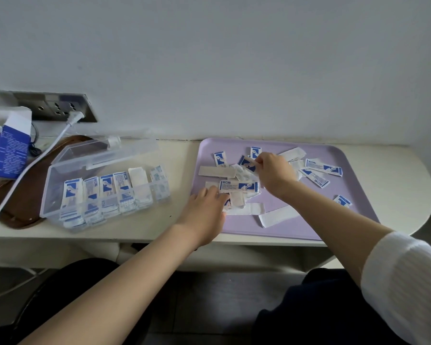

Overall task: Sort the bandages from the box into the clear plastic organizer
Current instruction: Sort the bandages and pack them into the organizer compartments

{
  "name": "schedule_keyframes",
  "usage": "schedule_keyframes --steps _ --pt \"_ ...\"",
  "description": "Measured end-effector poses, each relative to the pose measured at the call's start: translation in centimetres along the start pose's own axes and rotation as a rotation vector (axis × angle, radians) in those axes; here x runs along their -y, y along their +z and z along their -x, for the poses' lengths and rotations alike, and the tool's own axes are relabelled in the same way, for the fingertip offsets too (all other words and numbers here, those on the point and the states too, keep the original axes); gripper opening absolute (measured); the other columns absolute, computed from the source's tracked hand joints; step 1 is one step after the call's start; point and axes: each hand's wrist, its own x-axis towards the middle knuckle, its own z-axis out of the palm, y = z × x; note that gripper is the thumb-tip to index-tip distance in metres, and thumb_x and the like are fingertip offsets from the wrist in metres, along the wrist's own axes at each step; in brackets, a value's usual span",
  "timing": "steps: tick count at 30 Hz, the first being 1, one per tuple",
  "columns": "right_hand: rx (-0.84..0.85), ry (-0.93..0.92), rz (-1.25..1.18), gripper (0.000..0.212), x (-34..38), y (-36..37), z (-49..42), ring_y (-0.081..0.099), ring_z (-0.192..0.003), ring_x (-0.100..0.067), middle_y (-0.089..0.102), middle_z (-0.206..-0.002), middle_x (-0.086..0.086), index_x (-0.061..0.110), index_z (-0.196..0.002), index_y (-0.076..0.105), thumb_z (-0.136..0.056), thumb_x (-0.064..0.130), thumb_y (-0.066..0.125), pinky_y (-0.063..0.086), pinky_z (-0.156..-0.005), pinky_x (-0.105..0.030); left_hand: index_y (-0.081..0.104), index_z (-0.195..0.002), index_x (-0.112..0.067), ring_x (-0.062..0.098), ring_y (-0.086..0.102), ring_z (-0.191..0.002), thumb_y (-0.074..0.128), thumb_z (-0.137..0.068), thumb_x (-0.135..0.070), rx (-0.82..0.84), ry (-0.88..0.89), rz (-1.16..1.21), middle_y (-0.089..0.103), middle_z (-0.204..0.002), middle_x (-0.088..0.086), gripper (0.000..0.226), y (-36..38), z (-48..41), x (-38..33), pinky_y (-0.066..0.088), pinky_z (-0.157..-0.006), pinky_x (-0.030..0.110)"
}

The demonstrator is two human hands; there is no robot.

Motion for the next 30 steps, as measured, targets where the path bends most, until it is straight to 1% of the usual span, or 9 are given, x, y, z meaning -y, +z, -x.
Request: schedule_keyframes --steps 3,6,8,10,14,18,24,28,30 --pt "0.041 -0.044 -0.126 0.024 0.3 -0.4 -0.1 0.053 -0.079 -0.027 0.066 -0.101 -0.015 0.008 -0.108 0.062 -0.096 0.015 0.043 0.039 -0.061 -0.025 0.035 -0.136 -0.016 0.026 0.037 -0.123 0.036 -0.096 -0.022 0.009 0.0 0.01 0.036 -0.136 0.007 0.041 -0.3 -0.1 0.0 0.033 -0.101 0.036" --pt "0.196 -0.11 -0.058 0.023 0.6 -0.2 0.5 0.055 -0.089 -0.021 0.064 -0.108 -0.01 0.007 -0.111 0.062 -0.094 0.017 0.05 0.039 -0.061 -0.005 0.036 -0.137 -0.017 0.027 0.036 -0.123 0.035 -0.097 -0.022 0.013 0.001 0.007 0.036 -0.136 0.007 0.04 -0.4 -0.1 0.0 0.033 -0.101 0.036" --pt "0.261 -0.116 -0.005 0.03 0.6 0.4 0.6 0.054 -0.108 -0.026 0.058 -0.118 -0.013 0.005 -0.117 0.058 -0.092 0.021 0.055 0.041 -0.087 -0.02 0.036 -0.136 -0.018 0.026 0.035 -0.122 0.036 -0.096 -0.021 0.004 0.001 0.007 0.037 -0.134 0.006 0.04 -0.5 -0.1 0.1 0.032 -0.101 0.035" --pt "0.275 -0.096 0.035 0.041 0.7 0.7 0.7 0.049 -0.115 -0.03 0.052 -0.124 -0.016 0.004 -0.123 0.051 -0.09 0.026 0.059 0.038 -0.096 -0.033 0.037 -0.135 -0.019 0.026 0.035 -0.122 0.036 -0.096 -0.02 -0.01 0.001 0.012 0.038 -0.134 0.006 0.039 -0.4 -0.1 0.1 0.031 -0.099 0.034" --pt "0.299 -0.086 0.053 0.056 1.3 0.9 1.2 0.046 -0.115 -0.029 0.048 -0.124 -0.017 -0.003 -0.126 0.041 -0.086 0.028 0.065 0.039 -0.092 -0.034 0.036 -0.134 -0.02 0.026 0.036 -0.12 0.037 -0.094 -0.015 -0.029 -0.006 0.019 0.037 -0.135 0.005 0.041 -0.2 0.0 0.0 0.031 -0.098 0.034" --pt "0.319 -0.021 0.02 0.061 1.4 1.5 1.3 0.045 -0.093 -0.024 0.048 -0.107 -0.015 -0.006 -0.124 0.041 -0.083 0.031 0.068 0.036 -0.074 -0.031 0.034 -0.136 -0.022 0.026 0.037 -0.117 0.036 -0.093 -0.014 -0.051 -0.007 0.003 0.038 -0.132 0.005 0.044 0.1 0.0 0.0 0.032 -0.097 0.033" --pt "0.263 -0.022 0.198 0.081 2.1 2.4 1.5 0.036 -0.124 -0.032 0.042 -0.132 -0.018 -0.005 -0.132 0.034 -0.08 0.048 0.066 0.033 -0.103 -0.038 0.029 -0.142 -0.026 0.024 0.036 -0.119 0.036 -0.094 -0.015 -0.071 -0.003 0.011 0.036 -0.133 0.003 0.05 0.5 0.0 0.0 0.029 -0.099 0.031" --pt "0.273 -0.013 0.101 0.085 2.2 2.1 1.4 0.036 -0.124 -0.031 0.037 -0.134 -0.02 -0.009 -0.135 0.028 -0.079 0.038 0.071 0.04 -0.096 -0.035 0.029 -0.141 -0.024 0.025 0.037 -0.118 0.037 -0.094 -0.014 -0.079 -0.008 -0.008 0.036 -0.133 0.004 0.049 0.5 0.1 -0.2 0.029 -0.098 0.031" --pt "0.29 0.021 0.06 0.081 2.0 2.2 1.3 0.046 -0.114 -0.03 0.043 -0.127 -0.019 -0.007 -0.131 0.035 -0.076 0.038 0.074 0.043 -0.086 -0.034 0.029 -0.141 -0.024 0.025 0.037 -0.117 0.037 -0.093 -0.014 -0.084 -0.018 -0.008 0.036 -0.134 0.004 0.049 0.5 0.1 -0.3 0.029 -0.097 0.031"
